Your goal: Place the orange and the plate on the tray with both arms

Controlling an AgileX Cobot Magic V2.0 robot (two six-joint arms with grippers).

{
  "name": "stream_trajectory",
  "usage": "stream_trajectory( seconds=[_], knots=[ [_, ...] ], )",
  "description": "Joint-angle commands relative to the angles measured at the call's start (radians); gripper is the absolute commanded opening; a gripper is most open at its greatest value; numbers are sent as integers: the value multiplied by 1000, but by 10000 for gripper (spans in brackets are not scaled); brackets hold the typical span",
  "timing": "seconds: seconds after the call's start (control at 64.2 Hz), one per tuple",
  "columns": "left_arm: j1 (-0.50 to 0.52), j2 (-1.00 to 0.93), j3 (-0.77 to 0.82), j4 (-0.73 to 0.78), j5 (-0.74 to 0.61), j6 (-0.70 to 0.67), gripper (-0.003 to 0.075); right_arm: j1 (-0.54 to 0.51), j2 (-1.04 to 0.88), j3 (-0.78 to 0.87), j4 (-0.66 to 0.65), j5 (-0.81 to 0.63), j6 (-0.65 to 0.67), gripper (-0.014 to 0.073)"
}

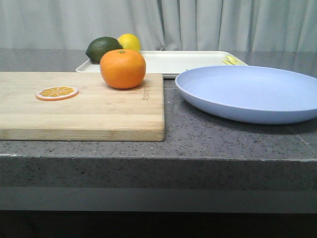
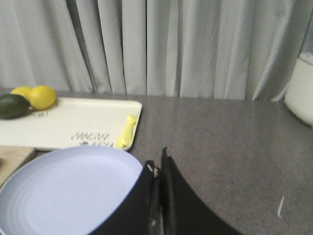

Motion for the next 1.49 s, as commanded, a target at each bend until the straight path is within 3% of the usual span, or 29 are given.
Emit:
stream_trajectory(
  seconds=[0.0,0.28,0.561,0.623,0.701,0.856,0.95,1.168,1.479],
  knots=[
    [4,88,-73,0,4,2,-20,-2,88,-71,-11,26,-8,-65],
    [4,230,-78,0,37,2,-20,-2,243,-77,-11,107,-8,-65],
    [4,260,-78,-7,48,2,-20,-2,269,-72,-11,138,-19,-63],
    [4,260,-78,-7,47,2,-13,-2,269,-72,-11,148,-23,-30],
    [4,260,-78,0,44,2,70,-2,269,-72,-11,156,-33,90],
    [4,260,-78,0,36,2,440,-2,269,-72,-11,160,-33,459],
    [4,260,-78,0,36,2,562,-2,269,-72,-11,164,-33,570],
    [-36,276,-78,-14,-1,48,576,17,269,-75,13,195,-85,583],
    [-320,457,-137,23,-52,55,575,161,273,-75,26,220,-113,583]
  ],
)
